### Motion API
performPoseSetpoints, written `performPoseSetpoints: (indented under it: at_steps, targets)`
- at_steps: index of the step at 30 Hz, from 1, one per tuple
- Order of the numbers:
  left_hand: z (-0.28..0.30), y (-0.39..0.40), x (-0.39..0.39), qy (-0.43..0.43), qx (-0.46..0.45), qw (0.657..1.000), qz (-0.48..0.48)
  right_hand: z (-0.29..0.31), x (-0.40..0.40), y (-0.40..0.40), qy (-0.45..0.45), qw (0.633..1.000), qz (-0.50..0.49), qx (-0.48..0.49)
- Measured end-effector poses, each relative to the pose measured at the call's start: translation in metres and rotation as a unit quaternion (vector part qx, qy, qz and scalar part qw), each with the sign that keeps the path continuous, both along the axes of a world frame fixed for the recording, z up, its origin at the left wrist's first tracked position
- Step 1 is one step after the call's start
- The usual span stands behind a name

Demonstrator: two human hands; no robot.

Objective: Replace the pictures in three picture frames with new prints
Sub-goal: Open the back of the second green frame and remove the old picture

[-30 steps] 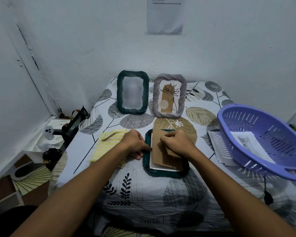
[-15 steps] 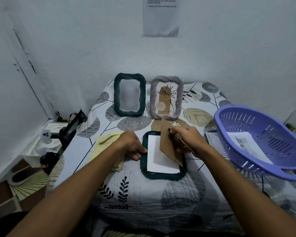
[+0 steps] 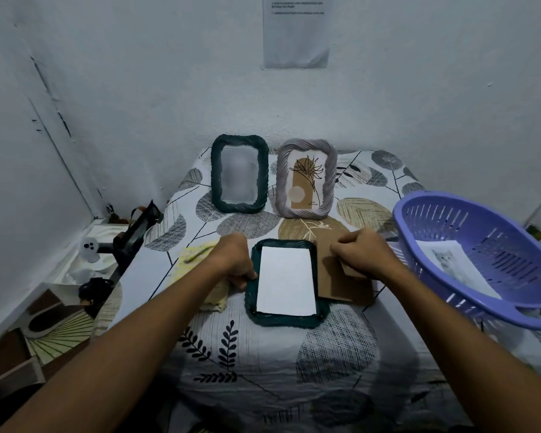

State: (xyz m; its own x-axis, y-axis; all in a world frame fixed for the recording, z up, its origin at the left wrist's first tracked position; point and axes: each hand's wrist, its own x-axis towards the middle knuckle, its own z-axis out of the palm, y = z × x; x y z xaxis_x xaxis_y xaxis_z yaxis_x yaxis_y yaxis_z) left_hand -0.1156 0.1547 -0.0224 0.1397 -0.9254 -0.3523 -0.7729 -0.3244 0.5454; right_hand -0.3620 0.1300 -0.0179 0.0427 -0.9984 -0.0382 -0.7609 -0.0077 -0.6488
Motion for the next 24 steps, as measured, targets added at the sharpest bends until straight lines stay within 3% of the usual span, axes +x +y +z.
performPoseSetpoints:
  at_steps: [11,21,24]
  targets:
    - [0.004,-0.001,0.008,-0.032,0.016,0.999,-0.003,-0.020,-0.007,0.003,0.109,0.994,0.018,0.009]
    - [0.004,0.001,0.011,-0.023,-0.003,1.000,-0.004,-0.037,0.002,0.022,0.290,0.955,0.024,-0.053]
    - [0.003,0.002,0.014,-0.008,-0.006,1.000,-0.005,-0.031,0.008,0.025,0.284,0.955,0.007,-0.078]
